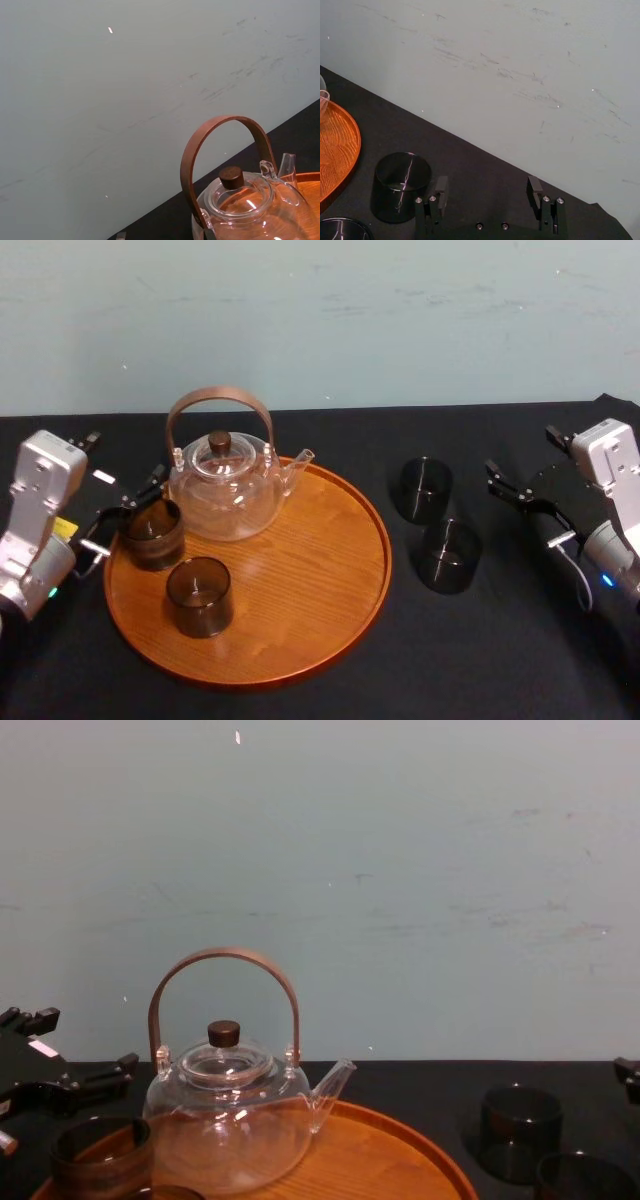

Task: Pick up the glass from the table and place it on the tray.

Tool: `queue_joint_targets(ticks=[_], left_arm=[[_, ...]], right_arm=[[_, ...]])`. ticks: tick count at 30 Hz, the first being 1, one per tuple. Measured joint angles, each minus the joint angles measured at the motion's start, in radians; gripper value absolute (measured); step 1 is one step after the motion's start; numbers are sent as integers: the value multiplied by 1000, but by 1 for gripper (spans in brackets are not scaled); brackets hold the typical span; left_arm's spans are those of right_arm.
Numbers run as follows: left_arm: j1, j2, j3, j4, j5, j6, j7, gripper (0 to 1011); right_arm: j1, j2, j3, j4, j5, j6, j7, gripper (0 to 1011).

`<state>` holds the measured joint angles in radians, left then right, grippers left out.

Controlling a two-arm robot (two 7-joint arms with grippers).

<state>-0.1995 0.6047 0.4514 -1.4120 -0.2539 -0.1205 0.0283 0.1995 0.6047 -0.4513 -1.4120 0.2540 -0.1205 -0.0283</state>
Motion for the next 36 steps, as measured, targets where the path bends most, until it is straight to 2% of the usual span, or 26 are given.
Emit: queue_joint_targets(ticks=[28,31,36], left_arm=[[0,0,0,0,0,0,0,1001],[0,0,0,0,0,0,0,1001],[0,0,0,0,0,0,0,1001]], right_arm=[[-1,-1,3,-1,0,2,3,1002],[-9,-2,11,-9,0,10,7,1002],[-42,9,24,-60,-10,34,17,1002]])
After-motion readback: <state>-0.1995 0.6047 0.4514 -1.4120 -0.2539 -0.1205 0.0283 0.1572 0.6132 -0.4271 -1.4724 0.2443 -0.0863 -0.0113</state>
